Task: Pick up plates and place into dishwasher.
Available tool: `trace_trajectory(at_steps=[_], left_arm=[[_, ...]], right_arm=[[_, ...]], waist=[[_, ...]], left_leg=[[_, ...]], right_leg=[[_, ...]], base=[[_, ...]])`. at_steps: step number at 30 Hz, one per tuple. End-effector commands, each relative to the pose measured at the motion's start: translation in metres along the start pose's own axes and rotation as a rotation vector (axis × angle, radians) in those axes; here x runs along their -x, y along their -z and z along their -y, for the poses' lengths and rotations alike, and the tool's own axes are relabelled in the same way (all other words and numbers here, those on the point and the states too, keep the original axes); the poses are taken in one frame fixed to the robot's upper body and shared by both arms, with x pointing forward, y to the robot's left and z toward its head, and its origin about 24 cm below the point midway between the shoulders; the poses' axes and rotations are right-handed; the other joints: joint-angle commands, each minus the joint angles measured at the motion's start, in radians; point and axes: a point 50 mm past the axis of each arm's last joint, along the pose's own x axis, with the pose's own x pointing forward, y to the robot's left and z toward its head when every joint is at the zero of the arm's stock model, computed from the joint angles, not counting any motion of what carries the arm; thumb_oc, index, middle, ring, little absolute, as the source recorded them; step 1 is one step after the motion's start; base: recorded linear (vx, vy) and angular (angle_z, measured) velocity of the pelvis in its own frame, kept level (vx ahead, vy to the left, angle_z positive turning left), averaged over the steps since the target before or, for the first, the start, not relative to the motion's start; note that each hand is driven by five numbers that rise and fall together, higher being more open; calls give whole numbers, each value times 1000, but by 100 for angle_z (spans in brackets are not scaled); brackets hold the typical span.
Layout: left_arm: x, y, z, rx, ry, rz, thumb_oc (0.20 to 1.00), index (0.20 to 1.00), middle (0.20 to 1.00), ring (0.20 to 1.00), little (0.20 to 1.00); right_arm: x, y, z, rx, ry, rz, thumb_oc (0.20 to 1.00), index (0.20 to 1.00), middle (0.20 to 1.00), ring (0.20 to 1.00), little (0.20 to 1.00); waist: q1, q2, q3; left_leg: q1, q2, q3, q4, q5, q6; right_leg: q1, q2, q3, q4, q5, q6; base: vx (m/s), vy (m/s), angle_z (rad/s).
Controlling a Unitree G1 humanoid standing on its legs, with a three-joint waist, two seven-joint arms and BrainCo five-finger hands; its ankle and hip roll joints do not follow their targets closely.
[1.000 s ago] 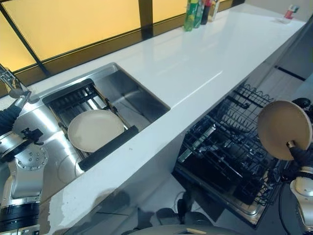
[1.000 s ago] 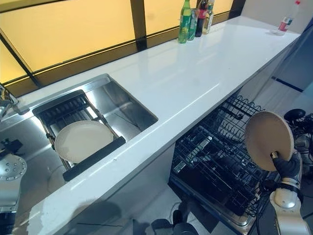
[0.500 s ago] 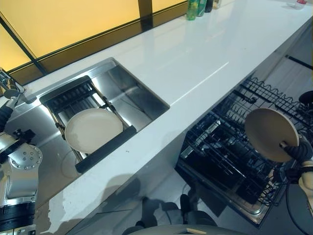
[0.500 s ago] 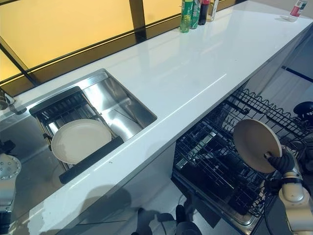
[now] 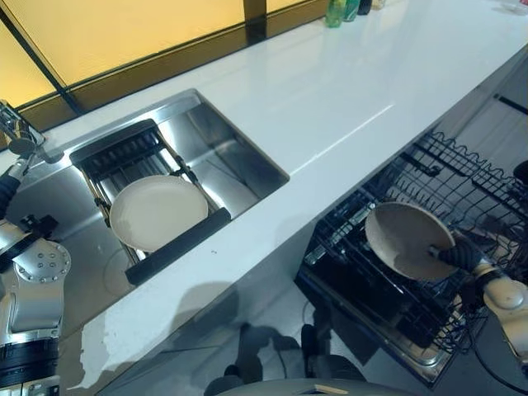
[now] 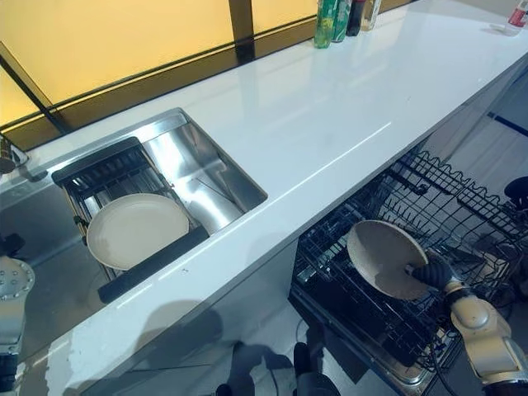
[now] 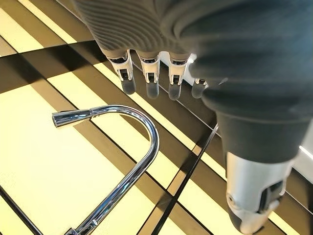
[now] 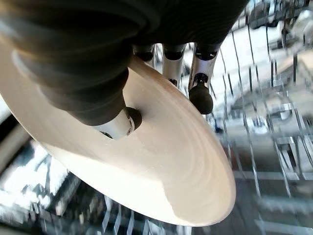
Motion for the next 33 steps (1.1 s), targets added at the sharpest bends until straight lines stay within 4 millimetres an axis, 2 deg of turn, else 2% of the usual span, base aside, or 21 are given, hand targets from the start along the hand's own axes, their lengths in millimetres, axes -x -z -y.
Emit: trace_trajectory(at_steps=[1,10,16,20,24,31,32,33], left_arm=[[-15,-11,7,-18,-16,105,1000,1000,1000,1000,1000],[-14,-17,14,-2,-11,114,1000,1000,1000,1000,1000],[-20,-26,18,18,-18,123,1000,1000,1000,1000,1000],[-23,-30,21,21,-3,136,1000,1000,1000,1000,1000],[-26,-32,22,21,16,152,1000,1000,1000,1000,1000],[-28,-31,22,15,46,157,1000,1000,1000,1000,1000],[-28,-30,21,15,50,158,1000,1000,1000,1000,1000],[-27,-29,22,13,54,156,1000,1000,1000,1000,1000]], right_arm=[[-8,-21,14,96,20,92,200,200,200,200,200],[-11,-16,-11,168,19,102,200,200,200,200,200],[-14,-22,-36,212,-170,113,200,200,200,200,200],[-11,-13,-58,220,-291,69,200,200,200,200,200],[-8,-5,-74,193,-340,36,200,200,200,200,200],[-2,5,-87,157,-325,-17,200,200,200,200,200],[-1,7,-88,150,-327,-27,313,313,313,313,313],[0,8,-90,143,-328,-34,614,614,614,614,614]], waist=[[-12,-3,-24],[-23,13,14],[-18,13,28],[-6,3,17],[4,-7,2],[10,-18,-27],[11,-19,-31],[11,-20,-36]], left_leg=[[-169,14,-76,37,106,-34],[-192,0,-77,54,107,-30],[-201,-6,-81,51,109,-29],[-186,-4,-84,48,108,-29],[-171,1,-89,43,106,-31],[-145,3,-92,24,103,-31],[-141,4,-92,21,103,-32],[-135,5,-90,18,103,-31]], right_leg=[[3,-30,-12,204,-223,42],[-7,-41,9,206,-219,51],[-4,-46,14,192,-216,56],[23,-46,5,177,-215,58],[48,-44,-3,166,-218,58],[78,-37,-4,146,-219,62],[82,-36,-6,144,-219,62],[87,-35,-6,143,-219,62]], base=[[-47,-2,-3],[-33,3,-6],[-32,5,-1],[28,-28,0],[48,-45,7],[22,-10,5],[37,1,1],[42,6,1]])
